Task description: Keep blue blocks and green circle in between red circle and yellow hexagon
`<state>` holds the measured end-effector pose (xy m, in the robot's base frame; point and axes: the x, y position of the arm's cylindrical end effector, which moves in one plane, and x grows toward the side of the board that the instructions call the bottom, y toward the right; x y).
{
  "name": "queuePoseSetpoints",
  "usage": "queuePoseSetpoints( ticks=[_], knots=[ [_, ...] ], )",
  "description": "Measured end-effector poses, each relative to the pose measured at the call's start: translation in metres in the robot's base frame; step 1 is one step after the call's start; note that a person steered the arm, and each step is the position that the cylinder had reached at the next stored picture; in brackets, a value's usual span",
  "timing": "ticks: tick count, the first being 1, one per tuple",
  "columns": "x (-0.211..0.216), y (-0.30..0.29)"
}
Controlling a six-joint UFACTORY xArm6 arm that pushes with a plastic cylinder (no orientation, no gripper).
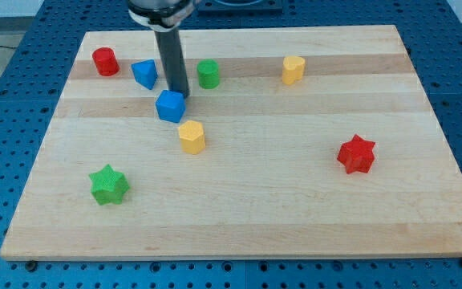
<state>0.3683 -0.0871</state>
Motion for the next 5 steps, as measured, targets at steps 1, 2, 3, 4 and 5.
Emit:
queuePoseSetpoints(
  ticks=[1, 2, 3, 4, 5],
  knots=[
    [0.037, 0.034],
    [0.034, 0.005],
    [0.002, -0.054],
    [0.026, 0.018],
    [0.044, 0.097]
  ],
)
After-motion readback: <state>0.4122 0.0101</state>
